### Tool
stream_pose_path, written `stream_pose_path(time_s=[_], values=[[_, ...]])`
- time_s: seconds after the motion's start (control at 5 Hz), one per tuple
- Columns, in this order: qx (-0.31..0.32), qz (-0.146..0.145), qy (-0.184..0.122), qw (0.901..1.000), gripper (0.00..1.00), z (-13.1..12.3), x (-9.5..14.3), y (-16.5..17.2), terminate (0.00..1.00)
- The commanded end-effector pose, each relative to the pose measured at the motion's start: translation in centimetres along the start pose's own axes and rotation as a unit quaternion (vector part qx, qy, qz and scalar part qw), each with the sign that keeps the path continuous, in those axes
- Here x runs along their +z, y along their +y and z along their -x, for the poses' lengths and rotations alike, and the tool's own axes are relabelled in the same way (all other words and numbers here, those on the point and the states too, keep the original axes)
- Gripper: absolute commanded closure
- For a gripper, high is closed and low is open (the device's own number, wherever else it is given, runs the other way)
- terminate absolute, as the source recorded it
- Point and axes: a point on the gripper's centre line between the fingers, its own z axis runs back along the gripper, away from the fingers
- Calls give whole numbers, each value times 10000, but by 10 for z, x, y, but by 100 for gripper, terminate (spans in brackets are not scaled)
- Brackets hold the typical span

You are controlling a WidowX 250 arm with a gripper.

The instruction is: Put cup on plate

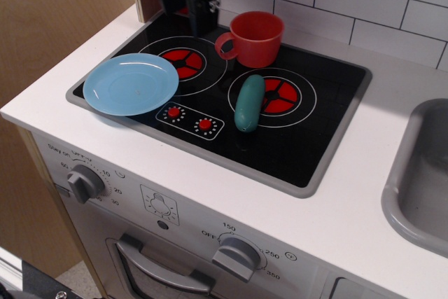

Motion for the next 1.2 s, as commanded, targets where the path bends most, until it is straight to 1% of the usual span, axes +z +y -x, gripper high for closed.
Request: stream_pose_path(time_s=[0.0,0.2,0.4,0.8,1.0], values=[[-198,-68,-186,9996,0,-19,2,-6,0],[-249,-120,-182,9995,0,-22,-5,-9,0],[-281,-78,-101,9995,0,-26,-15,-10,0],[-393,-154,-26,9991,0,-28,-24,-10,0],[-382,-47,-47,9992,100,-28,-18,-8,0]])
